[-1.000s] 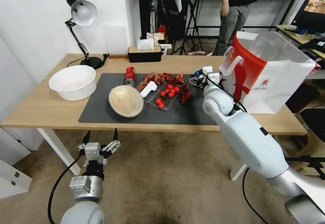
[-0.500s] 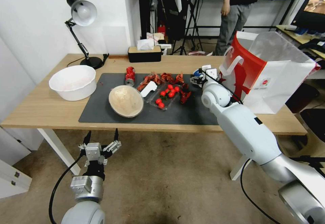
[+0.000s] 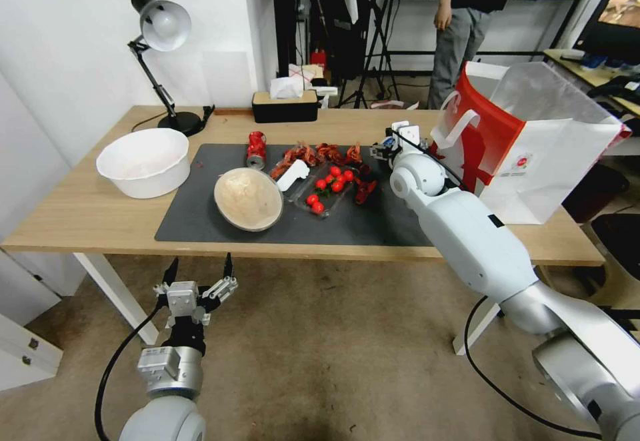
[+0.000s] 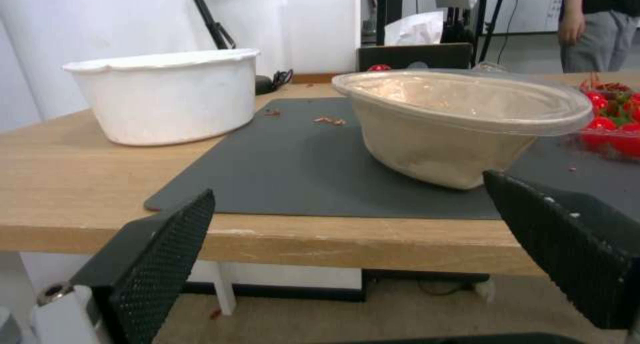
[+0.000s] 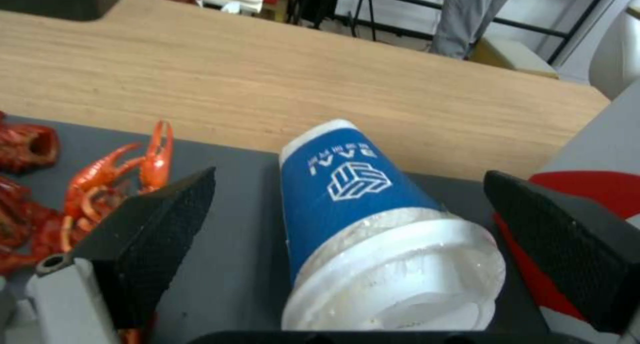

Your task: Pick up the trash from the table and place it into the takeout bag.

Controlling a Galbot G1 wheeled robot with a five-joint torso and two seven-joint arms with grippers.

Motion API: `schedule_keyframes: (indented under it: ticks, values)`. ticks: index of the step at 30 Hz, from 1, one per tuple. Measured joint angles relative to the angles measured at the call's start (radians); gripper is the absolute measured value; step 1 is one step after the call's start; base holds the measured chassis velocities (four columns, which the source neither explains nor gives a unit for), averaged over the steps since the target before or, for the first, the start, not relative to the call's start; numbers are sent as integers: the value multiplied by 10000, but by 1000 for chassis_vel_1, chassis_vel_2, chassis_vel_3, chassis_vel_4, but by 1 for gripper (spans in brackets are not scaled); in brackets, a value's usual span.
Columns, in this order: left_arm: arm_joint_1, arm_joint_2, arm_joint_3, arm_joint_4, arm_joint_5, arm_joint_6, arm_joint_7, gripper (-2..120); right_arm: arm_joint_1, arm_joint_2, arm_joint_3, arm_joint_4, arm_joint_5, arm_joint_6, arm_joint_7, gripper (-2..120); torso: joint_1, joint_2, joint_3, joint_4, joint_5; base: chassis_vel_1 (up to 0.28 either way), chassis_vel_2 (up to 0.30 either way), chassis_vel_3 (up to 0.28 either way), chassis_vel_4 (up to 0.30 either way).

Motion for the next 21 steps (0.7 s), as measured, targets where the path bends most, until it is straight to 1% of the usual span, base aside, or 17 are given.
schedule_keyframes:
  ticks: [21]
  values:
    - [-25, 13, 34, 10, 1, -2, -3, 100, 30, 93, 76, -863, -288, 42, -532, 100, 0, 0, 0, -1, 1, 0, 0, 0, 0]
